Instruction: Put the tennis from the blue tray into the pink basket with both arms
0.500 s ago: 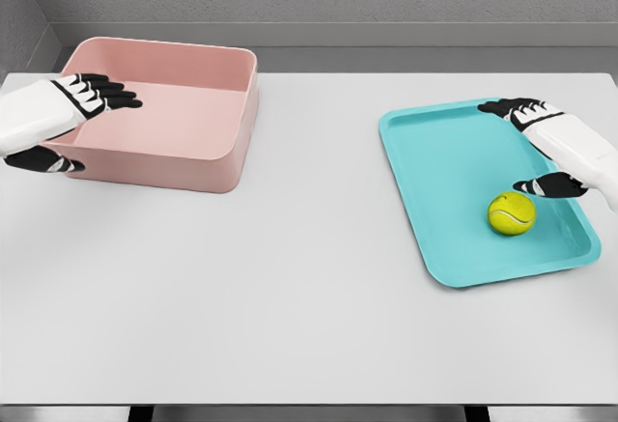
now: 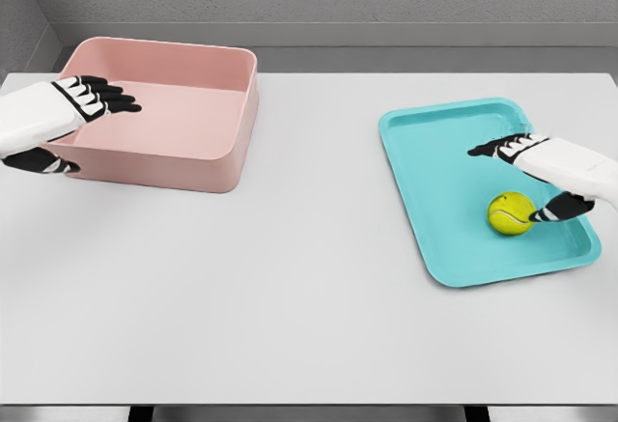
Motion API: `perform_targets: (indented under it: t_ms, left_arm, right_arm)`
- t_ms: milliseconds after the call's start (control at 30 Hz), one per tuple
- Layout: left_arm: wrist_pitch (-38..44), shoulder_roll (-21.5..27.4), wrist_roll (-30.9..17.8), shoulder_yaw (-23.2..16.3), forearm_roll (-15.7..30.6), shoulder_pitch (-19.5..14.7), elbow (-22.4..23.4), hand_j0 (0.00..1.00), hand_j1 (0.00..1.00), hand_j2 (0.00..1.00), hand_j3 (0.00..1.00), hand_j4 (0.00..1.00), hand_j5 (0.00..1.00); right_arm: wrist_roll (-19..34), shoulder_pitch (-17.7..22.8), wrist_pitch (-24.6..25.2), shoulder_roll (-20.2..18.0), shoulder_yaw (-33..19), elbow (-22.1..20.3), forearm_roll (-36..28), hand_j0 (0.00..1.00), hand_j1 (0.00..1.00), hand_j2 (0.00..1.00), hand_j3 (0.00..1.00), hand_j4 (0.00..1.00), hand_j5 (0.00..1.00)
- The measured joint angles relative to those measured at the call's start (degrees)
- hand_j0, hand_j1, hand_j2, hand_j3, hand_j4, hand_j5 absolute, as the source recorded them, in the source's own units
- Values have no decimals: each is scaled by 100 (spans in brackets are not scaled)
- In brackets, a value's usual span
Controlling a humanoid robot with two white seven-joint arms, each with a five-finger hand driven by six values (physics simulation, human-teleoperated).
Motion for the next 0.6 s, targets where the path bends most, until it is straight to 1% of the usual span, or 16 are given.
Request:
perform_targets:
  t_ms: [67,167,300,433,600]
  left_arm:
    - [0,-17,-21,8,-2,0,-16,100,100,100,100,100,100]
    - [0,-47,-38,12,-6,9,-28,100,100,100,100,100,100]
    - [-1,-68,-45,21,-7,0,-27,100,100,100,100,100,100]
    - [-1,-73,-42,23,-4,0,-26,100,100,100,100,100,100]
    - [-1,-72,-45,23,-7,0,-24,100,100,100,100,100,100]
  right_arm:
    - [296,-62,8,-4,-30,0,1,100,100,100,100,100,100]
    - [509,-62,13,1,-48,0,-1,100,100,100,100,100,100]
    - [562,-44,-74,28,-31,6,-44,100,100,100,100,100,100]
    - [568,9,-278,46,18,8,-308,100,100,100,100,100,100]
    - [572,0,-254,46,13,87,-497,100,100,100,100,100,100]
